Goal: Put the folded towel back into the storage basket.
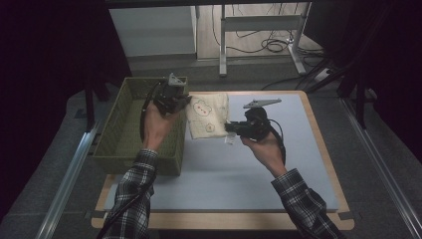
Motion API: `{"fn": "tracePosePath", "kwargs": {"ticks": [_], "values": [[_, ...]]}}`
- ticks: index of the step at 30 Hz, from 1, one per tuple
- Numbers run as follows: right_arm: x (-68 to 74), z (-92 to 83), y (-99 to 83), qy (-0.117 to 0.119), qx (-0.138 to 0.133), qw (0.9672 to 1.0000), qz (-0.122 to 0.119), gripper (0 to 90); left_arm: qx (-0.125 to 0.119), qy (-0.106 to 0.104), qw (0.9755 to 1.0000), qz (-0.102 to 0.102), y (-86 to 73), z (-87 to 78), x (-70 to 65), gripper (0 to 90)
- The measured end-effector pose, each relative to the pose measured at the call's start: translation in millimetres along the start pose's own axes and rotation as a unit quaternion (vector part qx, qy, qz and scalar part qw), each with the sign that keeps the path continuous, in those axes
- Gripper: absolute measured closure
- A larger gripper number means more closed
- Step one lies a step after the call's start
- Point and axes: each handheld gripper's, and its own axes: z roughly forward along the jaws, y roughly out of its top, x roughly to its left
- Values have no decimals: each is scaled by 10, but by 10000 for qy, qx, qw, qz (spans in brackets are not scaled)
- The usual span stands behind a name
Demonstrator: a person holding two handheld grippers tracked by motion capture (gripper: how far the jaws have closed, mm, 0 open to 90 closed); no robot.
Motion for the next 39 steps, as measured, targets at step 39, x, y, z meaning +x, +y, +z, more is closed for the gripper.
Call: {"fn": "tracePosePath", "kwargs": {"ticks": [39], "values": [[843,1218,500,327,281,9971,-622,813,308,972,9934,-533,-597,-483,954,842]]}}
